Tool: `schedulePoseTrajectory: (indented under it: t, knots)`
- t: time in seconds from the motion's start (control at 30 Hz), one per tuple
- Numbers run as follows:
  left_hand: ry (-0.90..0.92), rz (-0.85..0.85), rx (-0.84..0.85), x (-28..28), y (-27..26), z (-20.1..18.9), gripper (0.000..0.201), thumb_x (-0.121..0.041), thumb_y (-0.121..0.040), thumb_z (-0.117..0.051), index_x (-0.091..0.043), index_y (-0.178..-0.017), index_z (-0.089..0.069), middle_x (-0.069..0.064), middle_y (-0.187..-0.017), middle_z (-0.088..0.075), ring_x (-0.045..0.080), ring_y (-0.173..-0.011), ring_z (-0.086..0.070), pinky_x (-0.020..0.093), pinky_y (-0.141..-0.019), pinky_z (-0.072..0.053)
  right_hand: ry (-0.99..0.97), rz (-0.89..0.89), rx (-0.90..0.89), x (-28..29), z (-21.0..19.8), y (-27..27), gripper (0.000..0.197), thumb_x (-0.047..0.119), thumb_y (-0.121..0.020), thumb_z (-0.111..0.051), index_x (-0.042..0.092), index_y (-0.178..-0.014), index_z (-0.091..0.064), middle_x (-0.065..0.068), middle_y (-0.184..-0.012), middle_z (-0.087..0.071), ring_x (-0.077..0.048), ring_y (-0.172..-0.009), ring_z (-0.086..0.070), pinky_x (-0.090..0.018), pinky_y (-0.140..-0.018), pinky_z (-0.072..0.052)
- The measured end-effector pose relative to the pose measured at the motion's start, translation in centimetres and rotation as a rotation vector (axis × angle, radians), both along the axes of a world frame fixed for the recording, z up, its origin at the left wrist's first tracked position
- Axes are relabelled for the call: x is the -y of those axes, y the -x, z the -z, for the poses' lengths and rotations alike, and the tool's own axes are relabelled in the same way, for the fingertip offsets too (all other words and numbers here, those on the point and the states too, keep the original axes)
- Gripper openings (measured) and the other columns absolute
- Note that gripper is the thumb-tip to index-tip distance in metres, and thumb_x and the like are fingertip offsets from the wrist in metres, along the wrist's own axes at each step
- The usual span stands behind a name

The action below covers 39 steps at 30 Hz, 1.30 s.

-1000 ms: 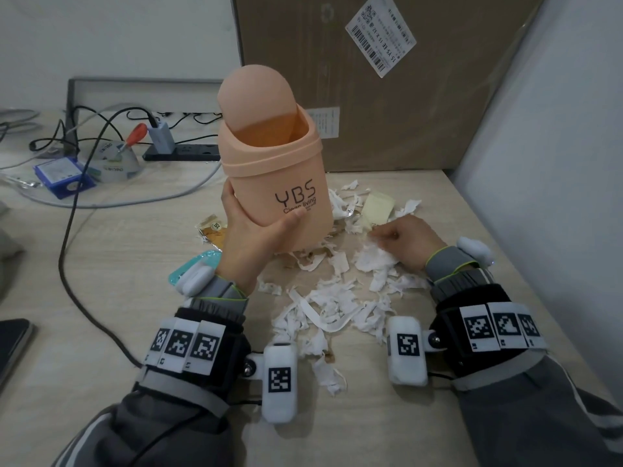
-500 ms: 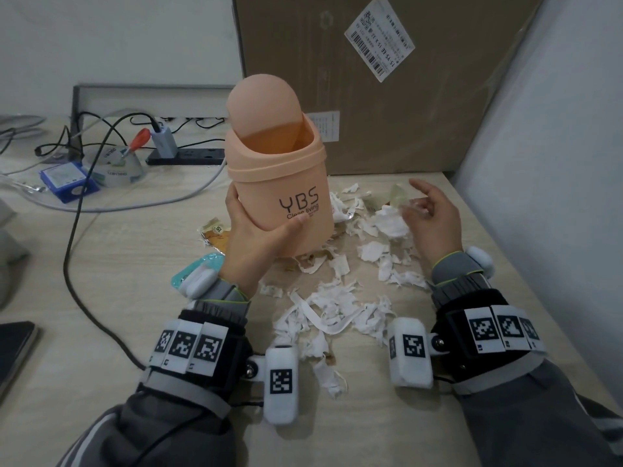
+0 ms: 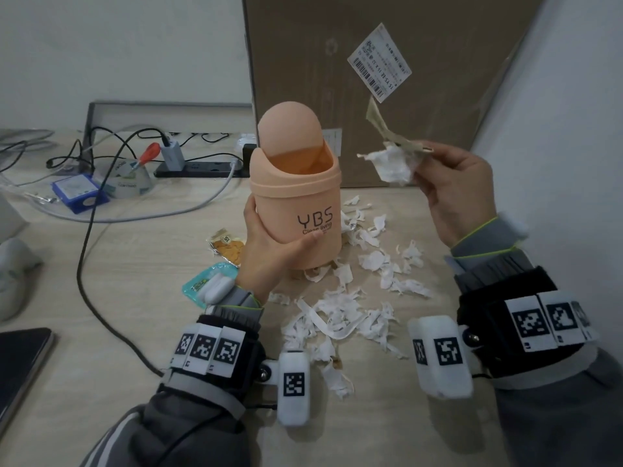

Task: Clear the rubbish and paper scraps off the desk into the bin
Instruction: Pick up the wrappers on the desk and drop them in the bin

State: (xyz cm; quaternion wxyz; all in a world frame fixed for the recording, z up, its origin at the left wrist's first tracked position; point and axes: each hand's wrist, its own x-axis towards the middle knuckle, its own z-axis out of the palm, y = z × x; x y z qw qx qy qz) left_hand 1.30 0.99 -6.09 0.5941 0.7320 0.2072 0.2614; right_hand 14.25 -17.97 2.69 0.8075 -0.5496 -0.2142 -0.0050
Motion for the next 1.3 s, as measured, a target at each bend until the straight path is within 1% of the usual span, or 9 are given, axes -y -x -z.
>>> schedulePoseTrajectory:
  t: [0.2, 0.37, 0.43, 0.57, 0.73, 0.87, 1.07, 1.17, 1.3]
  knots:
    - [-0.042, 0.085, 0.03, 0.3, -0.1, 0.2, 0.12, -0.025, -0.07, -0.09, -0.029, -0.156, -0.007, -0.011, -0.13, -0.047, -0.008, -0.105, -0.052, 0.007, -0.072, -0.05, 0.317, 0.052, 0.32, -3.7, -2.0, 2.0, 0.023, -0.002, -0.075, -0.07, 0.021, -0.078, -0.074, 0.001, -0.08, -0.07, -0.006, -0.072, -0.065, -0.018, -0.068, -0.051]
    - [-0.067, 0.154, 0.053, 0.1, -0.1, 0.3, 0.133, -0.04, -0.057, -0.094, -0.03, -0.156, -0.007, -0.004, -0.14, -0.045, -0.009, -0.111, -0.05, 0.006, -0.072, -0.052, 0.63, 0.19, 0.524, -5.2, -2.2, 2.7, 0.019, 0.008, -0.072, -0.072, 0.027, -0.075, -0.074, 0.013, -0.069, -0.065, 0.004, -0.063, -0.059, -0.01, -0.063, -0.045]
    - [-0.085, 0.166, 0.056, 0.2, 0.0, 0.2, 0.137, -0.051, -0.05, -0.091, -0.032, -0.156, -0.007, -0.006, -0.141, -0.044, -0.01, -0.112, -0.05, 0.008, -0.074, -0.052, 0.799, 0.201, 0.65, -5.5, -2.5, 3.0, 0.012, 0.015, -0.074, -0.072, 0.023, -0.081, -0.077, 0.008, -0.075, -0.072, -0.002, -0.072, -0.064, -0.019, -0.07, -0.051]
    - [-0.119, 0.194, 0.055, 0.1, -0.1, 0.5, 0.125, -0.022, -0.065, -0.092, -0.03, -0.155, -0.006, -0.001, -0.147, -0.041, -0.007, -0.113, -0.05, 0.004, -0.075, -0.05, 1.207, 0.136, 0.801, -5.6, -3.7, 3.3, 0.014, 0.031, -0.079, -0.067, 0.03, -0.09, -0.076, 0.008, -0.097, -0.073, -0.021, -0.094, -0.063, -0.033, -0.081, -0.051]
    - [-0.167, 0.213, 0.059, 0.0, 0.0, 0.6, 0.12, -0.017, -0.068, -0.091, -0.037, -0.15, -0.005, -0.001, -0.146, -0.039, -0.005, -0.112, -0.049, 0.001, -0.074, -0.047, 1.584, -0.214, 0.893, -5.7, -5.1, 3.5, 0.027, 0.027, -0.095, -0.046, 0.026, -0.11, -0.068, 0.005, -0.116, -0.066, -0.022, -0.104, -0.057, -0.031, -0.083, -0.046]
    - [-0.174, 0.219, 0.063, 0.0, -0.2, 0.8, 0.123, -0.021, -0.067, -0.091, -0.036, -0.151, -0.004, 0.001, -0.149, -0.038, 0.006, -0.118, -0.05, 0.002, -0.077, -0.047, 1.48, -0.319, 0.72, -4.6, -5.2, 4.0, 0.034, 0.036, -0.098, -0.039, 0.021, -0.116, -0.065, 0.001, -0.117, -0.065, -0.019, -0.107, -0.056, -0.034, -0.093, -0.044]
    - [-0.114, 0.202, 0.083, -0.2, -0.2, 1.0, 0.134, -0.049, -0.051, -0.09, -0.035, -0.153, -0.006, -0.002, -0.148, -0.041, 0.006, -0.125, -0.051, 0.012, -0.084, -0.053, 1.106, 0.156, 0.888, -2.9, -3.4, 3.9, 0.025, 0.047, -0.079, -0.066, 0.025, -0.086, -0.077, 0.001, -0.079, -0.073, -0.017, -0.08, -0.058, -0.037, -0.071, -0.047]
    - [-0.088, 0.191, 0.085, -0.2, -0.3, 1.1, 0.134, -0.034, -0.057, -0.097, -0.032, -0.154, -0.006, 0.0, -0.148, -0.042, 0.005, -0.124, -0.052, 0.01, -0.083, -0.053, 0.844, 0.28, 0.87, -2.8, -1.6, 3.7, 0.03, 0.045, -0.074, -0.071, 0.016, -0.07, -0.069, 0.004, -0.07, -0.065, -0.013, -0.069, -0.051, -0.034, -0.063, -0.045]
    - [-0.086, 0.198, 0.109, -0.3, -0.3, 1.3, 0.13, -0.029, -0.058, -0.096, -0.034, -0.153, -0.006, -0.002, -0.146, -0.044, -0.006, -0.12, -0.052, 0.008, -0.08, -0.052, 0.654, 0.273, 0.846, -3.2, -0.3, 3.5, 0.017, 0.025, -0.076, -0.071, 0.013, -0.085, -0.062, 0.003, -0.084, -0.062, -0.011, -0.073, -0.057, -0.017, -0.067, -0.044]
